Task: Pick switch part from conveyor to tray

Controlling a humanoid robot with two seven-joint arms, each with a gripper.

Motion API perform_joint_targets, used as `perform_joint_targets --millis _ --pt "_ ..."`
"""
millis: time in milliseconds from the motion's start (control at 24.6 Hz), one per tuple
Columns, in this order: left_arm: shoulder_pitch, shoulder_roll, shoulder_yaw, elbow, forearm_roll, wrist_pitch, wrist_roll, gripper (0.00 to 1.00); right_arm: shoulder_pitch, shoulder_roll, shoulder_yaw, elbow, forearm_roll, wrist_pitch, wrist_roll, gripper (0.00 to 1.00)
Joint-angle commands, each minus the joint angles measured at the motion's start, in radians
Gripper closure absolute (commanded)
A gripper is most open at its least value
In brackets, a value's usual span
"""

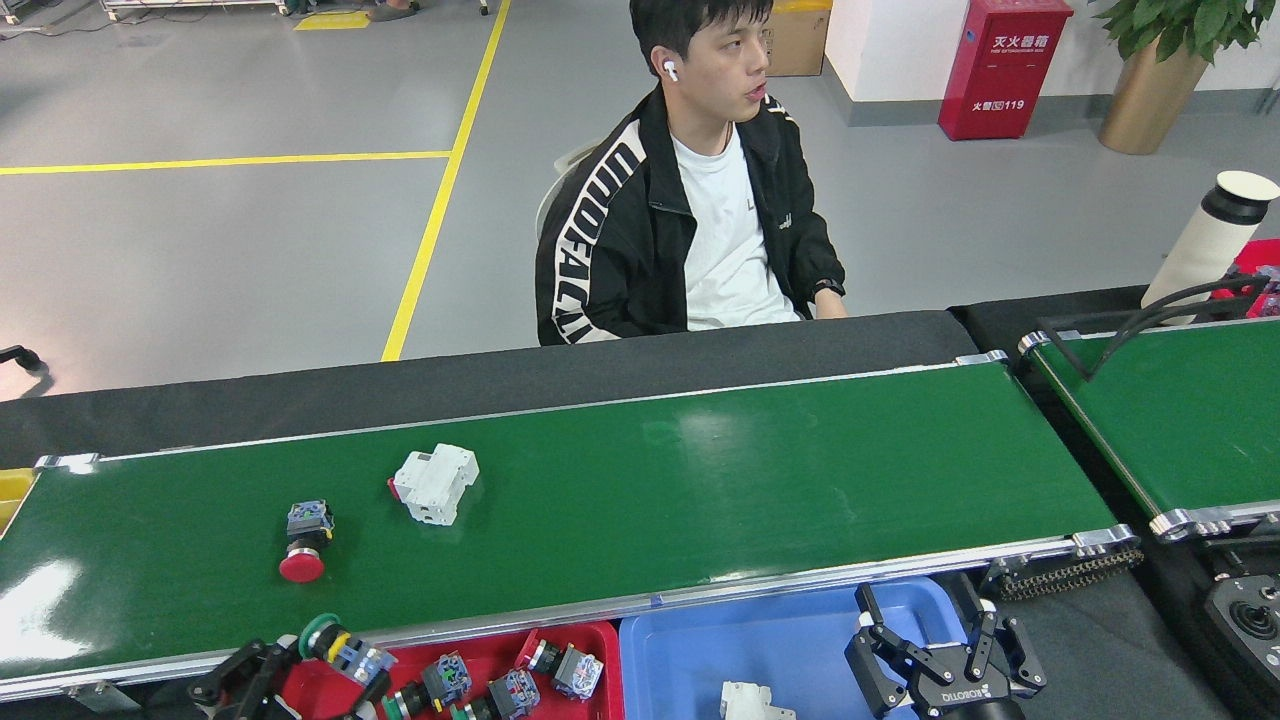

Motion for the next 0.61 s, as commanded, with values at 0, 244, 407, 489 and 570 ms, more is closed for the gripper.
perform_joint_targets --millis 0,244,407,489,570 --pt "-0.003 0.014 -0.014 -0.014 -0.007 -0.008 0.004 0.75 -0.003 -0.007 -0.005 -0.01 -0.002 -0.004 -0.011 0.01" --pt "-0.003 0.006 -0.014 -0.014 -0.007 -0.008 0.001 0.0 -0.004 -0.007 -0.004 -0.009 -0.002 -0.005 -0.011 0.01" --pt "-0.012 -0.011 0.055 -0.012 0.029 -0.008 0.002 0.0 -0.007 -0.009 -0.004 -0.006 -0.002 -0.005 -0.011 0.01" --pt "-0.019 -0.048 0.17 -0.008 0.053 -0.008 0.001 0.0 -0.009 -0.01 -0.004 -0.003 -0.002 -0.005 -0.011 0.01" --pt "-0.031 -0.088 0.271 0.003 0.058 -0.008 -0.001 0.0 -0.009 -0.01 -0.004 0.0 -0.002 -0.005 -0.012 0.01"
